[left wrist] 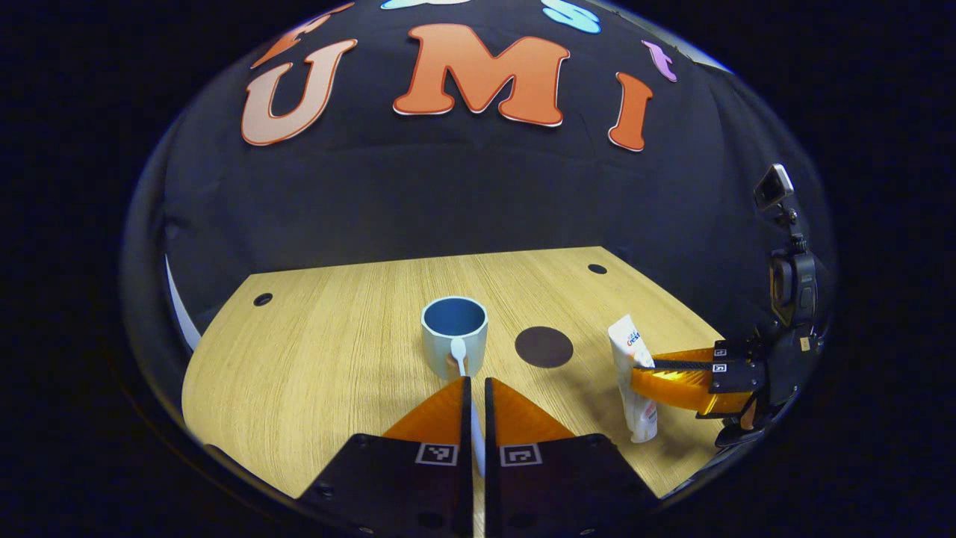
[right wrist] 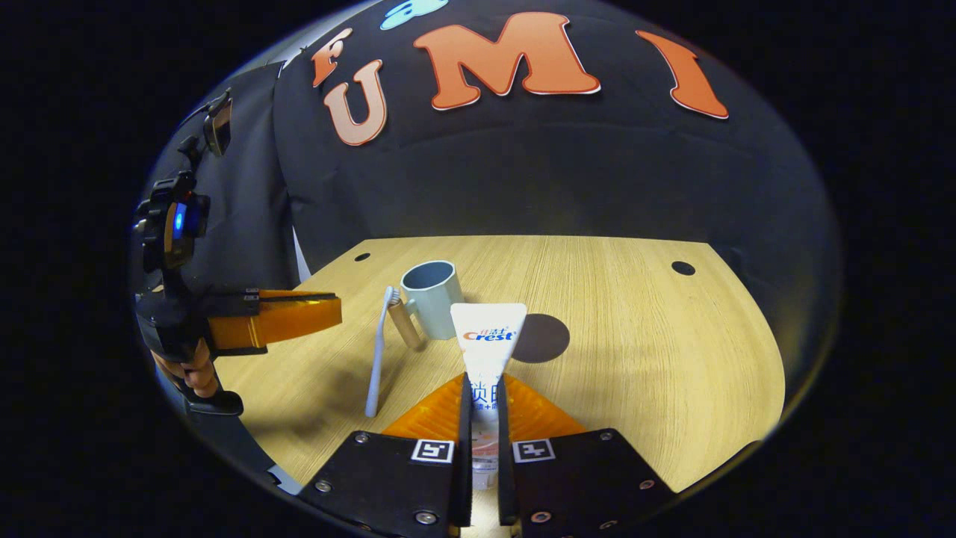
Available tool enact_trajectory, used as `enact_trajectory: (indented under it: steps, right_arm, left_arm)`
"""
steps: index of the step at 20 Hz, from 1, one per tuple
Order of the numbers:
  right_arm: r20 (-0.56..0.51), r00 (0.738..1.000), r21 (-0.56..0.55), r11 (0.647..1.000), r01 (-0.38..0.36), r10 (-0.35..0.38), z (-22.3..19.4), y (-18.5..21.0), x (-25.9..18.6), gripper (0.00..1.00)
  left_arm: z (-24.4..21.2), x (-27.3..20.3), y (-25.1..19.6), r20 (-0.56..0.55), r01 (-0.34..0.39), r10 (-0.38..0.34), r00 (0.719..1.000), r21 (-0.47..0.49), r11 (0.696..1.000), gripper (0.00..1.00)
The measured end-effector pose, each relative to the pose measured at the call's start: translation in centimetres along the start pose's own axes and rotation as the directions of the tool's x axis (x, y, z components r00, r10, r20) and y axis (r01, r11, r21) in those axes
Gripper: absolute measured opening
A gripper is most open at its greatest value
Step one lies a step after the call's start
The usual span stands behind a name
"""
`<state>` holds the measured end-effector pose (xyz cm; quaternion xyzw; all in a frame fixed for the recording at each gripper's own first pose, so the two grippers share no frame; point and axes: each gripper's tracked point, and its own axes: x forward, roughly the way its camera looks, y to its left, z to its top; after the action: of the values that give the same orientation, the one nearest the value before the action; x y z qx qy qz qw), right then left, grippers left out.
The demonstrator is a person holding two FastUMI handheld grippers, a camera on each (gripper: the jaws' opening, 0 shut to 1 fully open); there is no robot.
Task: Put the toothbrush and toothpaste on the desktop into the cup, then pick up the cup and place it on the coaster on the desktop.
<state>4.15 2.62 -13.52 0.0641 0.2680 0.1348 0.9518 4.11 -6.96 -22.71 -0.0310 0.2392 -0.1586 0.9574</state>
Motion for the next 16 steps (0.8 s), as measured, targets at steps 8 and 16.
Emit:
enact_trajectory:
  steps: [8,16]
  right_arm:
    - [0.001,1.000,0.015,1.000,0.010,-0.010,0.0,-0.4,0.1,0.14]
    - [-0.036,0.999,0.031,0.999,0.014,-0.013,-0.6,-0.6,0.5,0.14]
  left_arm:
    - [-4.2,2.9,2.7,-0.109,-0.035,0.019,0.994,-0.146,0.989,0.29]
    - [-9.1,4.0,4.7,-0.392,-0.166,0.109,0.913,-0.113,0.980,0.67]
